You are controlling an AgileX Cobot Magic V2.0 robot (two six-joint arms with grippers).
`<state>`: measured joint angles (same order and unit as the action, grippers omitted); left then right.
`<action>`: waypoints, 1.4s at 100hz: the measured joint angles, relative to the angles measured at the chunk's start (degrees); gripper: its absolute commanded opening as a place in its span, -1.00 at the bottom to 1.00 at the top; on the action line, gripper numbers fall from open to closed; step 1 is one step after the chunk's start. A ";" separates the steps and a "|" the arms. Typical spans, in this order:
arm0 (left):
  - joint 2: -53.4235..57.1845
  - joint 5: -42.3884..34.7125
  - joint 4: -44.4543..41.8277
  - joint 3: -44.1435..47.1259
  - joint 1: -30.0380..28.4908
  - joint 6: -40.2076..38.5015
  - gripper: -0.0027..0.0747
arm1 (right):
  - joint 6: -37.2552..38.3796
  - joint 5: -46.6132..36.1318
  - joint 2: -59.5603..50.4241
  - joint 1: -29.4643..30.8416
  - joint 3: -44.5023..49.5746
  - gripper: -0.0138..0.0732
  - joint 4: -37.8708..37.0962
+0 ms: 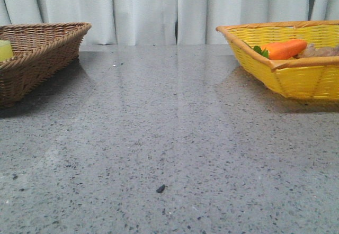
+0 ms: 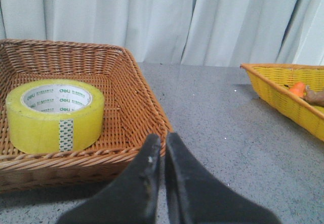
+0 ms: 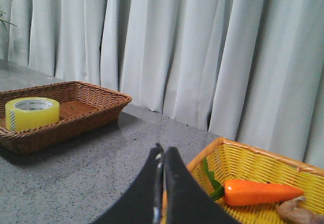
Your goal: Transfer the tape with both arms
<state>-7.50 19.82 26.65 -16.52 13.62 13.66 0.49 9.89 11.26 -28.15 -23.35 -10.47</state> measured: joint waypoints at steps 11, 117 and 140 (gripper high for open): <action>0.00 -0.09 0.04 0.00 0.00 -0.11 -0.99 | 0.00 0.00 0.00 0.00 0.02 -0.84 0.00; 7.80 -3.64 -26.65 16.70 -9.43 -7.71 -0.99 | 0.00 0.00 0.00 0.00 0.02 -0.84 -0.08; 7.80 -1.29 -26.65 16.70 -9.66 -7.88 -0.99 | 0.00 0.00 0.00 0.00 0.02 -0.84 -0.08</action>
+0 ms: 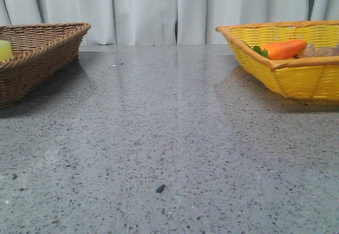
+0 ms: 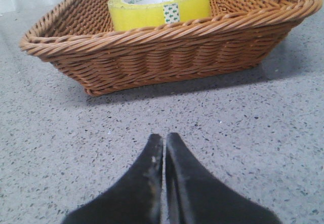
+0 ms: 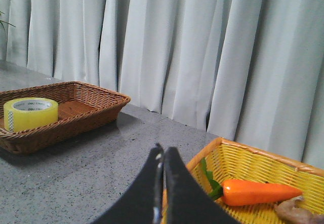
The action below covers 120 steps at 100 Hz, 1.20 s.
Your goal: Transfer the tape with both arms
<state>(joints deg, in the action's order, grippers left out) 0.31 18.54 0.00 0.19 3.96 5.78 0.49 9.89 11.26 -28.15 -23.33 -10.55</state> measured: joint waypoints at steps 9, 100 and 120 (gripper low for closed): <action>0.00 0.00 0.00 0.00 0.00 -0.09 -0.99 | 0.00 0.00 0.00 0.00 0.00 -0.84 0.00; 0.00 0.00 0.00 0.00 0.00 -0.26 -0.99 | 0.00 -0.12 0.00 0.55 3.86 -0.84 0.00; 0.00 0.00 0.00 0.00 0.00 -0.35 -0.99 | 0.00 -5.00 0.00 6.88 13.47 -0.84 1.81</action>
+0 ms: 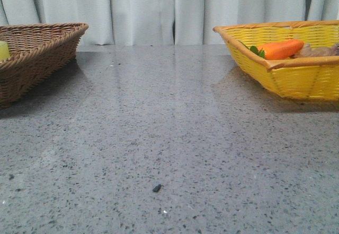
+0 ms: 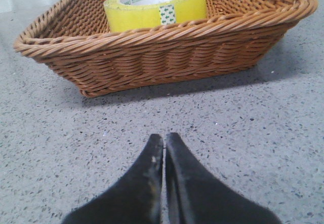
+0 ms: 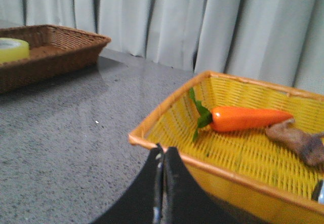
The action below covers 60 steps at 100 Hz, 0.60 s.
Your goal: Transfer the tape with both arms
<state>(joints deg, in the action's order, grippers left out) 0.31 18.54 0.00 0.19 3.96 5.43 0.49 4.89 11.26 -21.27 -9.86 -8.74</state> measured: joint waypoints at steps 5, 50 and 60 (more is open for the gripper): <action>0.00 0.00 0.00 0.00 0.00 0.00 -0.99 | 0.00 -2.83 0.00 2.53 3.33 -0.84 0.26; 0.00 0.00 0.00 0.00 0.00 0.00 -0.99 | 0.00 2.54 -11.62 16.43 10.56 -0.84 0.48; 0.00 0.00 0.00 0.00 0.00 0.00 -0.99 | 0.00 5.47 -11.76 17.53 10.56 -0.84 0.48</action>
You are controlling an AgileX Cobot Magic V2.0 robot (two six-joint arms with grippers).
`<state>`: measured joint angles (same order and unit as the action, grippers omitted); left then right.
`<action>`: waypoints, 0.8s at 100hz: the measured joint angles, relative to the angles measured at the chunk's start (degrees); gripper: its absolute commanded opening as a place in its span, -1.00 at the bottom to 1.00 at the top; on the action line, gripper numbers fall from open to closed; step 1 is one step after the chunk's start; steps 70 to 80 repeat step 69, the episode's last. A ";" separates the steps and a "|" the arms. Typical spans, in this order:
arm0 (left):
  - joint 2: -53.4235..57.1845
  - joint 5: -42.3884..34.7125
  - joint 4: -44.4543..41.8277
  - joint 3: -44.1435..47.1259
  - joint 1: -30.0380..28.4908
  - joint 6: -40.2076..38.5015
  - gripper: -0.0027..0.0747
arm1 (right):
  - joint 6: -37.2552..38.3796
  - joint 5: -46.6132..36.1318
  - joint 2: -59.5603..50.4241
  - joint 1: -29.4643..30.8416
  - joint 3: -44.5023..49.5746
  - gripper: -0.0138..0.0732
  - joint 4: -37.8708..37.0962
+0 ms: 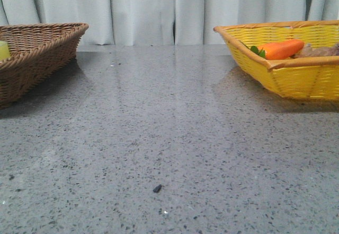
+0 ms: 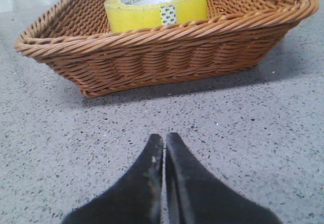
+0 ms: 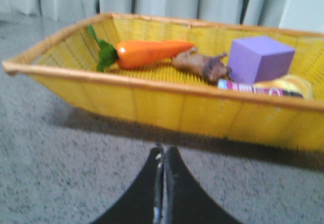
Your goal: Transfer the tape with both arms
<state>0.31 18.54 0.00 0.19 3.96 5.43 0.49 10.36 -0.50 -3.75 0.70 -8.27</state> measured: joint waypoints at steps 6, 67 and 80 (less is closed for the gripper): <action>0.00 0.00 0.00 0.00 0.00 0.00 -0.99 | 0.00 1.99 -0.12 0.26 0.00 -0.84 0.00; 0.00 0.00 0.00 0.00 0.00 0.00 -0.99 | -0.02 8.64 -0.12 0.26 -0.13 -0.84 0.11; 0.00 0.00 0.00 0.00 0.00 0.00 -0.99 | -0.02 8.64 -0.12 0.26 -0.13 -0.84 0.11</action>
